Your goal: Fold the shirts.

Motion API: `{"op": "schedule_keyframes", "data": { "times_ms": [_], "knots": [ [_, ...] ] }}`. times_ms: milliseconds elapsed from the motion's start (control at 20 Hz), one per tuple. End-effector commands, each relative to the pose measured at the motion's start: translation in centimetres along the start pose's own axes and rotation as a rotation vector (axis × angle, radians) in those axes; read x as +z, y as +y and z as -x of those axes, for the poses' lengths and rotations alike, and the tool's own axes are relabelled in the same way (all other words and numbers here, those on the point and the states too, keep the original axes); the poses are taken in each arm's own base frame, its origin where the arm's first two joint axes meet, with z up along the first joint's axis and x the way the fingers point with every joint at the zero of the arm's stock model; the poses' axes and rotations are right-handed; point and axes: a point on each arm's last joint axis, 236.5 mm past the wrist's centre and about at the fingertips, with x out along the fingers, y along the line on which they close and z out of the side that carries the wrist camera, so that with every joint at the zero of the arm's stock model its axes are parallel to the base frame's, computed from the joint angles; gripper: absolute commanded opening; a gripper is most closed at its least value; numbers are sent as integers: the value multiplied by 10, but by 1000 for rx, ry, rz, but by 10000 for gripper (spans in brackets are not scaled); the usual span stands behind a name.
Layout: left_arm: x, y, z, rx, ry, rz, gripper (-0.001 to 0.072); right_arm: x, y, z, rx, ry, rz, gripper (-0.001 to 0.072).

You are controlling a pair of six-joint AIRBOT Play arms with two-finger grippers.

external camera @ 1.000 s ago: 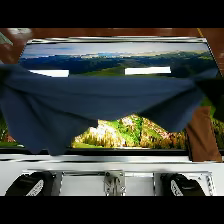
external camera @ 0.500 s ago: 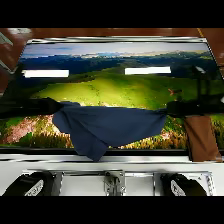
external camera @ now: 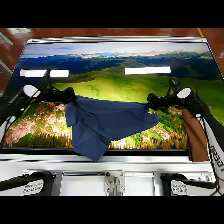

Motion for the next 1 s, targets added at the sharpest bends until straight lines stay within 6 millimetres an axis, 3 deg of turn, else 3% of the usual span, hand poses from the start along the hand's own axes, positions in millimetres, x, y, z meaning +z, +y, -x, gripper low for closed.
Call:
{"op": "schedule_keyframes", "data": {
  "times_ms": [0, 50, 100, 150, 200, 300, 350, 400, 500, 550, 600, 800, 950],
  "knots": [
    [-19, 5, -33, -51, 105, 155, 127, 8, -2, -20, 36, -21, -42, 126],
    [-22, 7, -30, -53, 127, 161, 259, 11, -1, -15, 41, -28, -28, 361],
    [-24, 9, -22, -60, 161, 172, 546, 12, 2, -5, 52, -15, 23, 632],
    [-25, 13, -10, -71, 209, 186, 677, 13, 5, 9, 63, 2, 92, 662],
    [-26, 21, 8, -78, 267, 201, 672, 14, 3, 29, 61, 24, 156, 662],
    [-31, 41, 52, -79, 378, 235, 618, 20, -24, 76, -21, 54, 226, 662],
    [-36, 52, 73, -61, 411, 241, 499, 22, -47, 102, -90, 61, 235, 662],
    [-43, 69, 93, -6, 431, 227, 455, 18, -70, 125, -148, 73, 217, 661],
    [-60, 98, 118, 119, 425, 202, 458, 4, -107, 157, -182, 115, 117, 661],
    [-74, 103, 123, 138, 431, 196, 507, 3, -118, 162, -153, 96, 44, 662],
    [-96, 106, 122, 137, 455, 203, 615, 2, -123, 162, -113, 81, -10, 662],
    [-204, 115, 103, 97, 631, 279, 622, -21, -142, 145, -83, 115, -79, 662],
    [-242, 113, 84, 51, 657, 360, 621, -23, -141, 137, -67, 105, -98, 662]
  ]
}}
